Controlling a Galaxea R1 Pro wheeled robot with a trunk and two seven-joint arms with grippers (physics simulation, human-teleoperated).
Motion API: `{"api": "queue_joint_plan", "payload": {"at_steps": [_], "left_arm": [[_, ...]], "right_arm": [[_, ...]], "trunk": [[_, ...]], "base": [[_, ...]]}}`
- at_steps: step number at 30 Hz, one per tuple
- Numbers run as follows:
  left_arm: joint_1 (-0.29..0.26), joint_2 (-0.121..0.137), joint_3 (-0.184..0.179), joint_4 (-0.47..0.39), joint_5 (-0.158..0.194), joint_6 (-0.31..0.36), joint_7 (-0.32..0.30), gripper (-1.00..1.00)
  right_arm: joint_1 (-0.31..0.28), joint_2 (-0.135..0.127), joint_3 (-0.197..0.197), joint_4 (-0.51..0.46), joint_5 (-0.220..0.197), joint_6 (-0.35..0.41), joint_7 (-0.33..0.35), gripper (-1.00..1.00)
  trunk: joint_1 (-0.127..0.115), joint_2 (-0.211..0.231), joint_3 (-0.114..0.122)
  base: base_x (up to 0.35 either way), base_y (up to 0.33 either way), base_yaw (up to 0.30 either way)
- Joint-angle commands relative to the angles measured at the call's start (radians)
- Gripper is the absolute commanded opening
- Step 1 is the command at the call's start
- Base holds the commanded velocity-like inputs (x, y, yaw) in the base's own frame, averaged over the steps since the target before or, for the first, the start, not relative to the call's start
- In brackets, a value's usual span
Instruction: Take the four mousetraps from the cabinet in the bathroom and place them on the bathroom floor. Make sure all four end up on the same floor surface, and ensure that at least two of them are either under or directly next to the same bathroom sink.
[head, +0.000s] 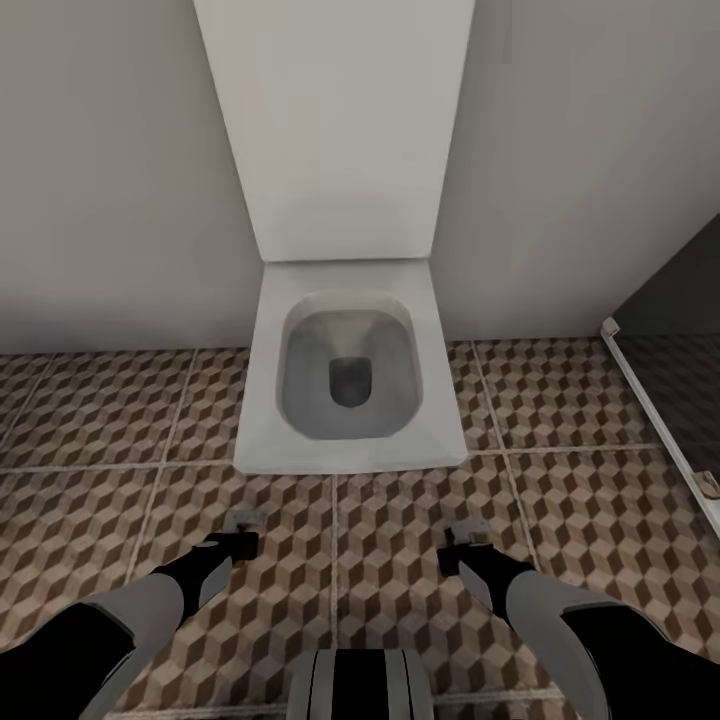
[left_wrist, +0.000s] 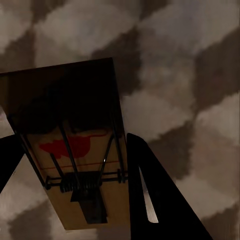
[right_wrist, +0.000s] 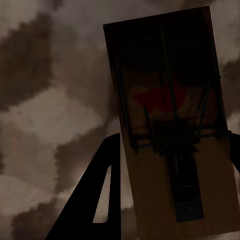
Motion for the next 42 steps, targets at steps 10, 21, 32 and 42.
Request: {"api": "queue_joint_plan", "payload": {"at_steps": [10,21,32,42], "left_arm": [[0.0,-0.001,-0.01,-0.001,-0.001,0.001,0.004,-1.0],[0.0,-0.001,-0.01,-0.001,-0.002,0.001,0.005,-1.0],[0.0,-0.001,-0.01,-0.001,0.0,0.001,0.007,-1.0],[0.0,-0.001,-0.01,-0.001,0.002,0.001,0.008,-1.0]], "right_arm": [[-0.001,0.0,0.009,0.002,0.0,0.003,-0.001,-1.0],[-0.001,0.0,0.009,0.002,0.0,0.003,-0.001,-1.0],[-0.001,0.0,0.009,0.002,0.0,0.002,-0.001,-1.0],[-0.001,0.0,0.009,0.002,0.0,0.002,-0.001,-1.0]], "trunk": [[0.0,0.0,-0.001],[0.0,0.0,-0.001],[0.0,0.0,-0.001],[0.0,0.0,-0.001]], "base": [[0.265,0.028,0.0],[0.189,0.001,0.0],[0.006,0.0,0.0],[0.042,0.007,0.0]]}}
